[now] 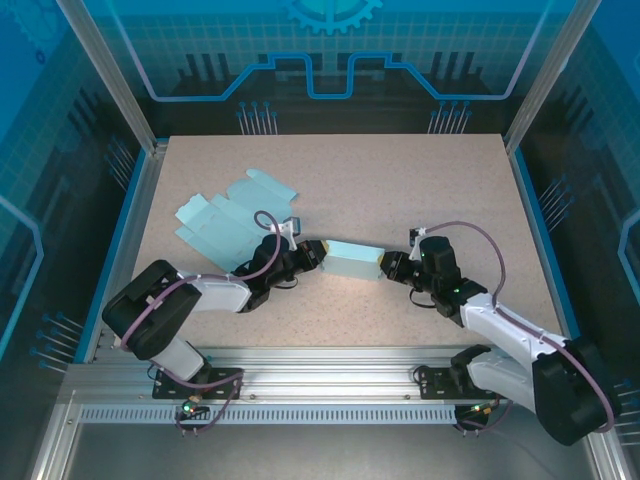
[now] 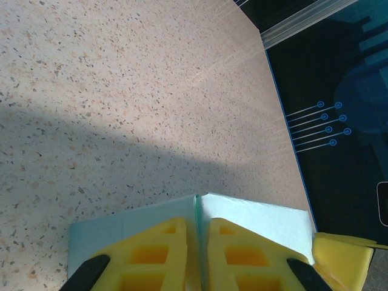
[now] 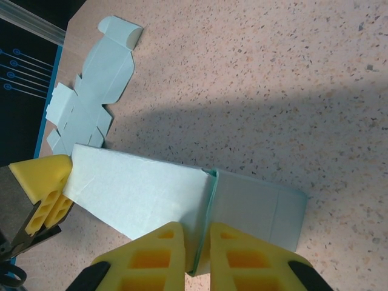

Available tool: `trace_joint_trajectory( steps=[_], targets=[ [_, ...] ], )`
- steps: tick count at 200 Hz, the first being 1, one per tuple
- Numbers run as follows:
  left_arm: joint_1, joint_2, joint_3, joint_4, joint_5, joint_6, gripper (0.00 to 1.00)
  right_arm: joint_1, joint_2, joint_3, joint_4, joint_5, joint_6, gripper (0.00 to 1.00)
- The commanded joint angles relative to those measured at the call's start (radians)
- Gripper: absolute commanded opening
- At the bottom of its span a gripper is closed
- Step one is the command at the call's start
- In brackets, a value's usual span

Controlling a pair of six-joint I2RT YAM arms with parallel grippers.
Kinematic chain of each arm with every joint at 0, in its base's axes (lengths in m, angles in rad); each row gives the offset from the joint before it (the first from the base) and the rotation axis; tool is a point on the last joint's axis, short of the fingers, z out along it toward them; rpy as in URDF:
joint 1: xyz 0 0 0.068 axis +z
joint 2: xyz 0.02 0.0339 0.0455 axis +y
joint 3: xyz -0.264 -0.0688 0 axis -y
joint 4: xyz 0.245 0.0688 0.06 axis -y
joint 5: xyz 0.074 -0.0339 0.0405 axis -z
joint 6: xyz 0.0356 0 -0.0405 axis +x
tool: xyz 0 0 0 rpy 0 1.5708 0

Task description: Fold the paper box

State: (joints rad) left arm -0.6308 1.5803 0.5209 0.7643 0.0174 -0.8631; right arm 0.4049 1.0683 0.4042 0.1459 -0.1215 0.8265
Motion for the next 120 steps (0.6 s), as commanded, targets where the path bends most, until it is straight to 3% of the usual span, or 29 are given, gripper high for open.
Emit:
trace_joint_trajectory(
  steps=[1,38,80,120],
  targets=[
    [0.008,0.047,-0.063,-0.364,-0.012,0.038,0.1,-0.017,0.06,-0.063,-0.116,0.026,-0.026,0.14],
    [0.009,-0.096,0.005,-0.477,-0.053,0.163,0.23,-0.015,0.048,-0.052,-0.143,0.03,-0.029,0.14],
    [0.009,-0.239,0.143,-0.591,-0.087,0.449,0.4,-0.009,0.001,-0.025,-0.201,0.041,-0.044,0.15],
    [-0.001,-0.25,0.202,-0.534,0.119,0.883,0.57,0.007,-0.008,0.009,-0.227,0.039,-0.051,0.16]
  ],
)
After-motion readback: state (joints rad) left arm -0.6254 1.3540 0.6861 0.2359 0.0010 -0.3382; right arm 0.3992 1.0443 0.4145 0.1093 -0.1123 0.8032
